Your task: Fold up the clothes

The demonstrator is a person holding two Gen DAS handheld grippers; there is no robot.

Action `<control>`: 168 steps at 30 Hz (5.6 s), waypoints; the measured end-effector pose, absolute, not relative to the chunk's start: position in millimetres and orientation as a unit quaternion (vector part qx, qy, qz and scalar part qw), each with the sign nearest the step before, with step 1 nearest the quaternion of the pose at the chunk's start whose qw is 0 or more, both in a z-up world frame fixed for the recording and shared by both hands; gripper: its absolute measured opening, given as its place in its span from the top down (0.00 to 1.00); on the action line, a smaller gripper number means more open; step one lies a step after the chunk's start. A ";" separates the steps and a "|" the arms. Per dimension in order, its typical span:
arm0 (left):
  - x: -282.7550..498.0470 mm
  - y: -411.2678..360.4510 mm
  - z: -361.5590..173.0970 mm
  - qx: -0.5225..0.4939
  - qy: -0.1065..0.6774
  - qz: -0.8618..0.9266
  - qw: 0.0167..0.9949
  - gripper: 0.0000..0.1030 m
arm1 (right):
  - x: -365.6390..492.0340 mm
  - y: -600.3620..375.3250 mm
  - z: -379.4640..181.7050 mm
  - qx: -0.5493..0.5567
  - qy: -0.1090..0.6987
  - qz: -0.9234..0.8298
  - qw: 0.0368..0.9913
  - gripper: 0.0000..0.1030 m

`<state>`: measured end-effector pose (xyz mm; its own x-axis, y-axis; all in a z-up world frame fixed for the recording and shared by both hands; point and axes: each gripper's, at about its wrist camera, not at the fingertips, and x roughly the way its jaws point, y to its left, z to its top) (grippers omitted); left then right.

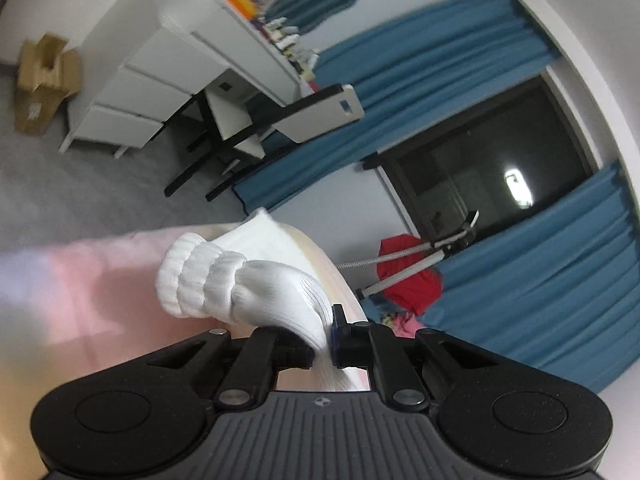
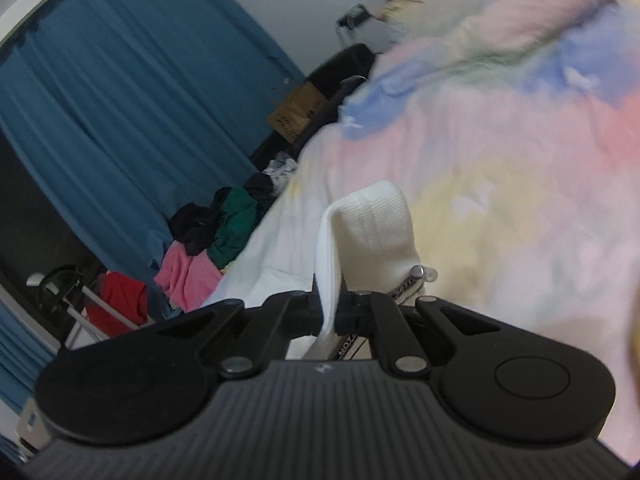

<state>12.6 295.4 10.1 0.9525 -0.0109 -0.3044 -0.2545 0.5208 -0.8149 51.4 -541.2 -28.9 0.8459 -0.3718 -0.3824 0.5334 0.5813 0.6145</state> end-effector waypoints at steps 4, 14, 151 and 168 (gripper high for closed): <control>85.6 293.6 27.7 -0.472 0.150 0.064 0.867 0.92 | 126.3 -542.3 -13.2 0.347 0.116 -0.261 0.893 0.95; 321.2 278.1 -15.7 -0.432 0.250 0.158 0.852 0.92 | 330.9 -543.9 -65.6 0.276 0.179 -0.291 0.899 0.95; 87.5 -38.8 -110.4 -0.018 0.348 0.031 0.937 0.05 | 128.4 -516.2 -101.4 0.223 0.186 -0.159 0.944 0.78; 58.1 18.1 -55.1 -0.135 0.295 0.028 0.946 0.04 | 66.6 -224.9 -36.3 -0.203 0.015 -0.074 0.976 0.80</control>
